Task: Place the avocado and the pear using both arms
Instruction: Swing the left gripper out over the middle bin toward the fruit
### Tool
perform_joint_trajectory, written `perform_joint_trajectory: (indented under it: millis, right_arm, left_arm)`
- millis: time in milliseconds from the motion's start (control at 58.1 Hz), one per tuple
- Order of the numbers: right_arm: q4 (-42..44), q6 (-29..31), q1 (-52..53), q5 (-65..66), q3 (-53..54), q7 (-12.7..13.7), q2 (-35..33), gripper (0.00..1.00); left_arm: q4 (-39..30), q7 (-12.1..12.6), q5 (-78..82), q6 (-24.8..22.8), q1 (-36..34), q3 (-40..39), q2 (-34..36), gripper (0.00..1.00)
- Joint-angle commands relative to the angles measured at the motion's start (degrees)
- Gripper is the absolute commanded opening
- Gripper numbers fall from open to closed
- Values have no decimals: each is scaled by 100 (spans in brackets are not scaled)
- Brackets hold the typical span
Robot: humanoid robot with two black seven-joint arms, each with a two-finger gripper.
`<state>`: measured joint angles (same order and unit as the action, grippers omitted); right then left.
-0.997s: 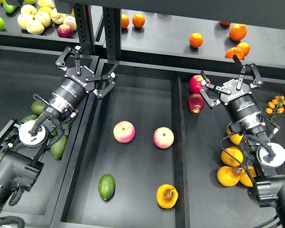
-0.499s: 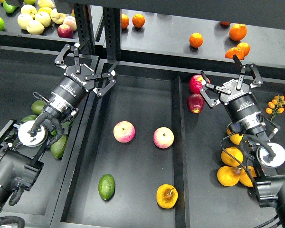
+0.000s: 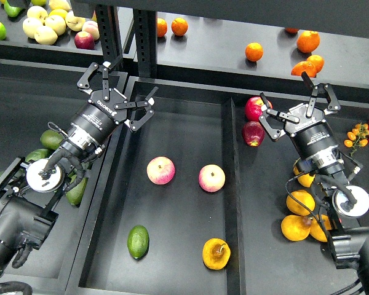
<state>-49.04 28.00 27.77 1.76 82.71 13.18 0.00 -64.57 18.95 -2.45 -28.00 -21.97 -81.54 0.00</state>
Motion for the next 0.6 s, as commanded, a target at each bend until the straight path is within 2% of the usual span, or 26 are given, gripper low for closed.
perform_joint_trajectory:
  millis: [0, 17, 52, 138, 206, 241, 292, 310, 378, 585]
  right_arm:
    - [-1, 0, 0, 0, -1, 0, 0, 100]
    - [-1, 0, 0, 0, -1, 0, 0, 100]
    - [-1, 0, 0, 0, -1, 0, 0, 100]
    - [-1, 0, 0, 0, -1, 0, 0, 100]
    - [-1, 0, 0, 0, -1, 0, 0, 100]
    - [-1, 0, 0, 0, -1, 0, 0, 100]
    - [8, 0, 0, 0, -1, 0, 0, 100]
    - [8, 0, 0, 9, 8, 0, 0, 100]
    - [26, 0, 9, 9, 8, 9, 0, 100]
    - [61, 0, 26, 18, 131, 35, 0, 100]
  left_arm:
    - [-11, 512, -72, 0, -27, -11, 0, 99]
    - [-3, 574, -72, 0, -35, -11, 0, 99]
    - [-3, 881, -72, 0, -88, 41, 0, 99]
    - [50, 905, -72, 0, -325, 164, 0, 98]
    - [225, 905, -115, 0, -571, 550, 0, 97]
    - [305, 905, -142, 0, -712, 840, 253, 97]
    - [384, 905, -299, 0, -1001, 1481, 938, 97]
    - [419, 905, -526, 0, -1255, 2031, 1454, 97]
    - [472, 905, -739, 0, -1660, 3071, 2134, 97]
    - [472, 905, -608, 0, -2820, 5269, 3032, 97]
